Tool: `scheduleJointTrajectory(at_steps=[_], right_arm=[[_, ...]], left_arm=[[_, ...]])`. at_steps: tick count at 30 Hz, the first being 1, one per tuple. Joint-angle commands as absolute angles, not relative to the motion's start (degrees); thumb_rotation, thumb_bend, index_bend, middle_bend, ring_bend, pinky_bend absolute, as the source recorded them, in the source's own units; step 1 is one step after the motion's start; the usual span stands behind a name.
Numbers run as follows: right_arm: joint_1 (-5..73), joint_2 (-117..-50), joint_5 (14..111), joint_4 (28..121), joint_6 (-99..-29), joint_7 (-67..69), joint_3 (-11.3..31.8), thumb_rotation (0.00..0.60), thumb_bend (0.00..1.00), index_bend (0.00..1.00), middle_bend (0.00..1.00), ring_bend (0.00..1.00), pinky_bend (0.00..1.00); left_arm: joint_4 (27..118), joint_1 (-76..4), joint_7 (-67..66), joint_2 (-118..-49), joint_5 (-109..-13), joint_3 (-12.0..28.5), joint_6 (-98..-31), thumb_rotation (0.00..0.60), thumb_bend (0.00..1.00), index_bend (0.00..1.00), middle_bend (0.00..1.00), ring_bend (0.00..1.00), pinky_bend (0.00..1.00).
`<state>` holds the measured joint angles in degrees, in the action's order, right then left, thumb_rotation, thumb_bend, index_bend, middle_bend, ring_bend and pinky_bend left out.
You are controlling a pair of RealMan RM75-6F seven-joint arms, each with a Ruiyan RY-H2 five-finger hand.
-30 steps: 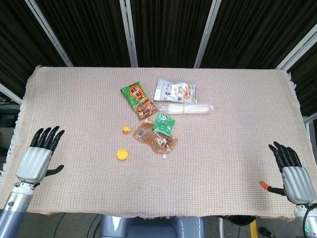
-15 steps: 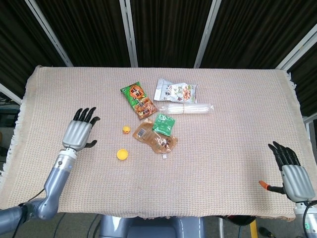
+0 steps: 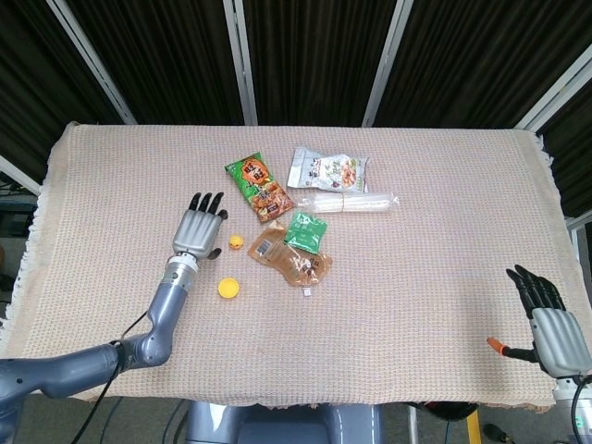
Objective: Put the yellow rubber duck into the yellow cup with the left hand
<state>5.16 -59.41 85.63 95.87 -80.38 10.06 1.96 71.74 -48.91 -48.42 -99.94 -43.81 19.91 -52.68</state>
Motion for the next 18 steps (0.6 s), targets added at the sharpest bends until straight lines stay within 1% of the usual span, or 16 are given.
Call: scheduleJointTrajectory(at_steps=[1, 7, 10, 18], right_arm=[[5.2, -59.4, 85.4, 96.0, -80.2, 10.2, 2.0, 0.600, 0.01, 0.02, 0.00, 0.00, 0.00], [5.2, -59.2, 85.4, 96.1, -80.2, 10.7, 2.1, 0.600, 0.01, 0.02, 0.00, 0.00, 0.00], [5.2, -59.2, 85.5, 96.2, -80.2, 11.0, 2.1, 0.600, 0.01, 0.02, 0.00, 0.00, 0.00], [5.2, -59.0, 85.5, 96.2, -80.3, 11.6, 2.2, 0.600, 0.01, 0.02, 0.00, 0.00, 0.00]], left_arm=[[69.0, -50.6, -48.9, -102.0, -42.4, 19.3, -52.1, 0.600, 0.21, 0.33, 0.00, 0.00, 0.00], [65.2, -52.3, -48.4, -104.1, -41.8, 18.5, -51.8, 0.600, 0.21, 0.33, 0.00, 0.00, 0.00], [62.8, -53.3, -48.2, -105.6, -41.0, 18.1, -51.0, 0.600, 0.21, 0.35, 0.00, 0.00, 0.00], [60.2, -54.3, -47.4, -107.1, -40.7, 17.2, -50.7, 0.600, 0.22, 0.39, 0.00, 0.00, 0.00]])
